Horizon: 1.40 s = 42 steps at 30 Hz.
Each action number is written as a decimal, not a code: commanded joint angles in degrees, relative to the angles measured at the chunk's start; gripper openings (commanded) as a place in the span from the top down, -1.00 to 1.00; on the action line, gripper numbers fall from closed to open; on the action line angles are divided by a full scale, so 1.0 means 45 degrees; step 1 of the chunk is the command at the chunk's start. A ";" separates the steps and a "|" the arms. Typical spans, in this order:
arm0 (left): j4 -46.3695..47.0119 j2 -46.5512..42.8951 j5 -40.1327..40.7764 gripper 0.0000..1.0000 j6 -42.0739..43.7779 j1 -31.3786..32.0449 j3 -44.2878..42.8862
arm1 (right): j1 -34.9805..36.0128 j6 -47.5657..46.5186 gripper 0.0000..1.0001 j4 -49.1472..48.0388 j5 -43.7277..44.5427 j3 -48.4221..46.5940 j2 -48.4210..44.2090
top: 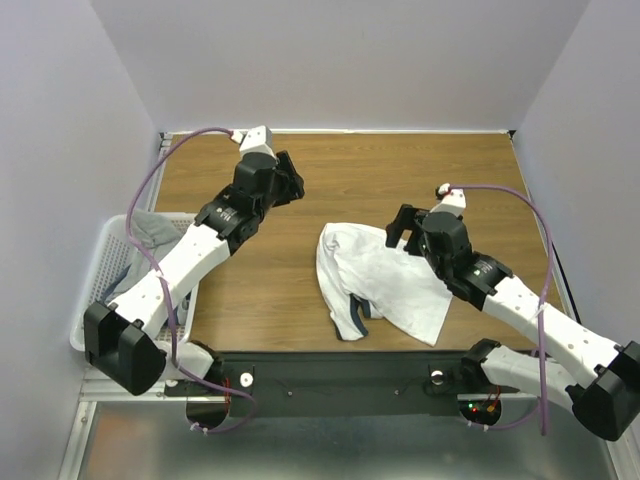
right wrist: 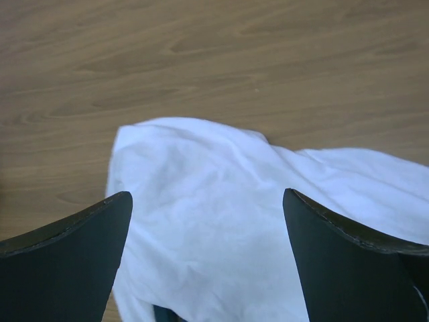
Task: Fold and stack the tank tops
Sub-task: Move the tank top to the center of the board, then flatten the tank top out
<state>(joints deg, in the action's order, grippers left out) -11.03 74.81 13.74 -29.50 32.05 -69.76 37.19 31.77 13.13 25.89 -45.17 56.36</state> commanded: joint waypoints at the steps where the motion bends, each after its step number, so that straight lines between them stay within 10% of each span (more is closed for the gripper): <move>1: 0.1590 -0.0861 -0.1841 -0.23 -0.0476 0.0550 0.1123 | -0.0003 0.0635 -1.00 0.0929 0.1706 0.0505 -0.0277; 13: 0.3524 -0.0160 -0.1374 -0.41 -0.3951 0.5588 0.6809 | -0.0080 0.2100 -0.98 0.1478 0.2117 0.1874 0.0930; 19: 0.3565 0.1187 -0.0359 -0.50 -0.4519 0.5924 0.7006 | -0.0432 0.2023 -0.98 0.0971 0.2138 0.1385 0.2494; 23: 0.3369 0.2261 0.0032 -0.23 -0.4247 0.5340 0.6324 | -0.0997 0.1691 -0.97 0.0424 0.1416 0.1073 0.3411; 28: 0.3115 0.3551 0.0091 1.00 -0.3195 0.3194 0.5249 | -0.1682 0.1319 -0.95 -0.0006 0.0595 0.0624 0.4253; 38: 0.1710 0.7044 0.0873 0.99 0.0010 -0.0734 -0.1990 | -0.1702 0.1650 -0.57 -0.1469 -0.3268 0.1071 0.4918; 42: 0.1202 0.9113 0.0465 0.35 0.1026 -0.1458 -0.6484 | -0.1137 0.1827 -0.58 -0.2466 -0.5069 0.1191 0.4508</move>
<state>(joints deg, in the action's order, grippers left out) -3.86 112.73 15.25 -31.38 26.96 -86.87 30.02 39.07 8.51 11.22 -39.86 78.37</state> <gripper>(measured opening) 0.241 0.790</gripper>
